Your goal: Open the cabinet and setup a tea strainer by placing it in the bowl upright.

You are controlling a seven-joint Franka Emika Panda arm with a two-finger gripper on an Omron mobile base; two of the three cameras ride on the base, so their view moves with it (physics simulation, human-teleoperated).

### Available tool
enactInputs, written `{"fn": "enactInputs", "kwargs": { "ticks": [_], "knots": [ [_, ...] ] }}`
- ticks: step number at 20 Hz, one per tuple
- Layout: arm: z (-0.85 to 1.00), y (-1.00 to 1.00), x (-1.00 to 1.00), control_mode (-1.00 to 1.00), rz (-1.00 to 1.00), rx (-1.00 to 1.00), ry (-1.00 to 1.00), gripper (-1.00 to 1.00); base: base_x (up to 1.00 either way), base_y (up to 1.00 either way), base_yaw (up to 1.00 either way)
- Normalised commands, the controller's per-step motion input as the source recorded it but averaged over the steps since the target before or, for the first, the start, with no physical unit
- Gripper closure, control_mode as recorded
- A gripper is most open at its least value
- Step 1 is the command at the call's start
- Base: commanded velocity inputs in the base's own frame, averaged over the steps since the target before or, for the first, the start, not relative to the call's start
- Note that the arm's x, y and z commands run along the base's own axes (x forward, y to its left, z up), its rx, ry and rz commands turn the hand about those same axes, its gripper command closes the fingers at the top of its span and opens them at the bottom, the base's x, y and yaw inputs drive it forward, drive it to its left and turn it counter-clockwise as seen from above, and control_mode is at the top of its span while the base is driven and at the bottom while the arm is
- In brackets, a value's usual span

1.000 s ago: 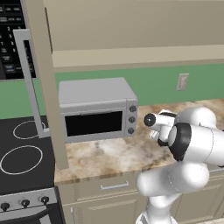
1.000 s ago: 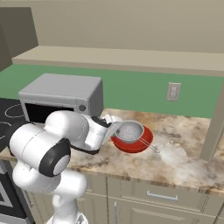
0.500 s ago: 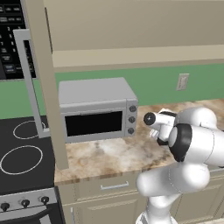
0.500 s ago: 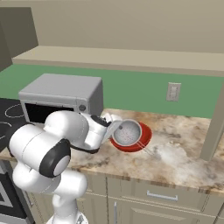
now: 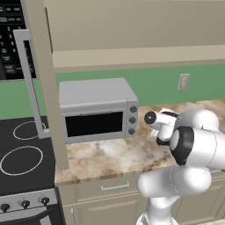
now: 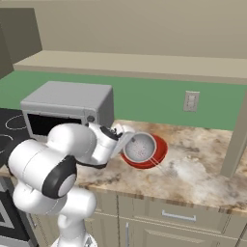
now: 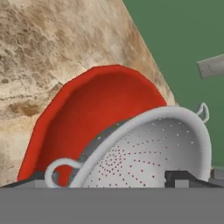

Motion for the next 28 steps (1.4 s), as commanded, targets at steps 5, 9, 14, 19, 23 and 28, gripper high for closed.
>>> {"fn": "enactInputs", "kwargs": {
  "ticks": [5, 9, 14, 19, 23, 28],
  "knots": [
    [0.38, 0.00, 0.00, -1.00, 0.00, 0.02, 0.16, -1.00, 0.00, 0.00, 0.00],
    [0.47, 0.00, 0.00, -1.00, 0.00, 0.04, 0.16, -1.00, 0.00, 0.00, 0.00],
    [0.44, 0.00, 0.00, -1.00, -0.01, 0.10, 0.19, -1.00, 0.00, 0.00, 0.00],
    [0.41, 0.00, -0.04, -1.00, -0.05, 0.16, 0.23, -1.00, 0.00, 0.00, 0.00],
    [0.40, 0.00, -0.07, -1.00, -0.09, 0.18, 0.26, -1.00, 0.00, 0.00, 0.00],
    [0.22, -0.06, -0.10, -1.00, -0.22, 0.22, 0.26, -1.00, 0.00, 0.00, 0.00]
  ]
}}
